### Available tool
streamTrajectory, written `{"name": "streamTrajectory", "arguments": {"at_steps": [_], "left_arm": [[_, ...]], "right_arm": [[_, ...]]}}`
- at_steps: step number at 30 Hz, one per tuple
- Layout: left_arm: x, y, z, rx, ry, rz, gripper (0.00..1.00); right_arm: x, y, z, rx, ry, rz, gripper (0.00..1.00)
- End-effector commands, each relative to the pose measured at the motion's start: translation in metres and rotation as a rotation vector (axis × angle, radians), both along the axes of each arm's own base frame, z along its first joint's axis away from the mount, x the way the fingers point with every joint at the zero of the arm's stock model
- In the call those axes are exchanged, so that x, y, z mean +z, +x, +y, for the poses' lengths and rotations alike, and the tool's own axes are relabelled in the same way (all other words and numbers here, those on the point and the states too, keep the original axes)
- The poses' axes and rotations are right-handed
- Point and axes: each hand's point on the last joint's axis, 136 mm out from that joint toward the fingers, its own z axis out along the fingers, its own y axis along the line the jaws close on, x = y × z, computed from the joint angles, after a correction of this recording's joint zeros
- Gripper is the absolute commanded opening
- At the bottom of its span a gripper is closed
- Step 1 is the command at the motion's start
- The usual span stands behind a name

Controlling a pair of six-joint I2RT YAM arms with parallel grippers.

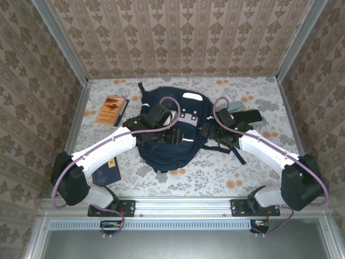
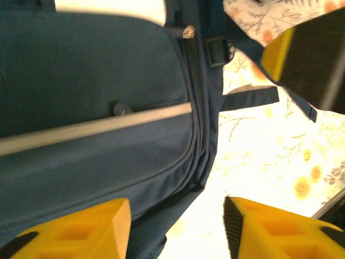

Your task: Pack books, pencil case, and school supplies into a backpack

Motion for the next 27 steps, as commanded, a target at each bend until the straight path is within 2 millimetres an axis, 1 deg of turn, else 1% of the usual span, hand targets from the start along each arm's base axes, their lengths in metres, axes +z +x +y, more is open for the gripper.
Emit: {"name": "streamTrajectory", "arguments": {"at_steps": [1,4,6,10,13,18,21,27], "left_arm": [[-0.011,-0.004,0.009,-0.108,0.196,-0.072,0.56],[-0.013,-0.001,-0.007,-0.15,0.28,-0.128,0.58],[-0.021,-0.001,-0.02,-0.17,0.315,-0.13,0.59],[-0.042,0.001,-0.038,-0.2,0.39,-0.121,0.58],[-0.055,0.003,-0.049,-0.23,0.447,-0.127,0.55],[-0.077,0.009,-0.057,-0.261,0.547,-0.126,0.49],[-0.087,0.009,-0.063,-0.29,0.584,-0.14,0.47],[-0.102,0.017,-0.061,-0.306,0.698,-0.178,0.45]], "right_arm": [[0.004,-0.009,-0.02,-0.069,0.005,0.001,0.93],[0.003,-0.016,-0.038,-0.131,0.029,0.002,0.99],[0.004,-0.019,-0.05,-0.163,0.061,-0.008,1.0],[0.0,-0.03,-0.077,-0.234,0.082,-0.017,1.0],[-0.002,-0.038,-0.089,-0.254,0.071,-0.021,1.0],[-0.009,-0.044,-0.096,-0.265,0.069,-0.006,1.0],[-0.014,-0.045,-0.095,-0.268,0.085,0.007,1.0],[-0.017,-0.044,-0.096,-0.277,0.102,0.014,0.99]]}}
